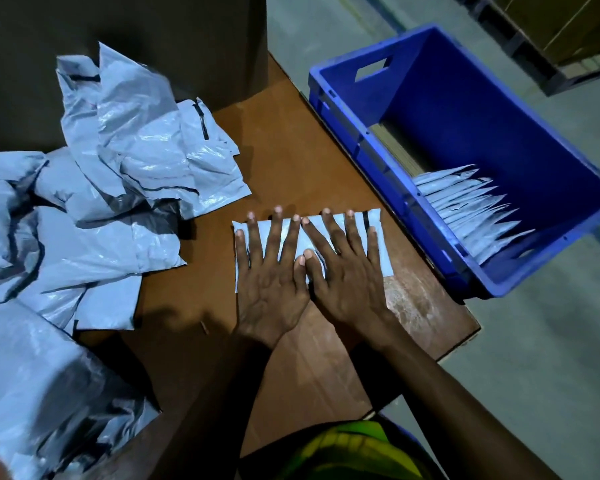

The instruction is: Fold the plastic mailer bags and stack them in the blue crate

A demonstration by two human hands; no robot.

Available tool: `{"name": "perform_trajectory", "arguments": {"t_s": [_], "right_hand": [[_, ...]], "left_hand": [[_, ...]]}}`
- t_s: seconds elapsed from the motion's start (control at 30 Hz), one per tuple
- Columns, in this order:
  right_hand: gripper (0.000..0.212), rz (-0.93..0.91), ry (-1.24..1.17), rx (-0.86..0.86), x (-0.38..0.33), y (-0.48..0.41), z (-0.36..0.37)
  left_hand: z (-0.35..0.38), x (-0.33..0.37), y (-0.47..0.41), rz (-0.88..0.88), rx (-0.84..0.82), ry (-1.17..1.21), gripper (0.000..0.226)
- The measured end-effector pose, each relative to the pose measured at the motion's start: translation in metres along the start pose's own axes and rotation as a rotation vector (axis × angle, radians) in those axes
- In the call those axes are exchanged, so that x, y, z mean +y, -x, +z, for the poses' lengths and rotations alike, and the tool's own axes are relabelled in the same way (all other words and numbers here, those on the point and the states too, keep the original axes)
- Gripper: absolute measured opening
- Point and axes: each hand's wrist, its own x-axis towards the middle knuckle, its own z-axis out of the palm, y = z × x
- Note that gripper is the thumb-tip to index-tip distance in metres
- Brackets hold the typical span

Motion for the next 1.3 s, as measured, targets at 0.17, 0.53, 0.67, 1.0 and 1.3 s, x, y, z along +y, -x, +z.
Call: {"name": "perform_trajectory", "arguments": {"t_s": [0.17,0.53,0.67,1.0,1.3], "right_hand": [[0.053,0.034,-0.045,-0.104,-0.001,-0.007,-0.003],[0.06,-0.056,-0.153,-0.183,0.033,-0.032,-0.032],[0.061,-0.033,-0.082,-0.084,0.032,-0.022,-0.019],[0.063,-0.004,-0.057,-0.087,0.033,-0.027,-0.009],[0.064,-0.02,-0.066,-0.068,0.037,-0.025,-0.01]], "left_hand": [[0.007,-0.009,-0.005,0.0,-0.043,0.035,0.061],[-0.006,0.006,-0.032,0.031,-0.025,-0.007,0.06],[0.008,0.006,-0.036,0.137,-0.017,-0.036,0.057],[0.018,-0.011,-0.05,0.124,-0.167,0.124,0.072],[0.006,-0.015,0.008,0.013,0.0,0.167,0.068]]}}
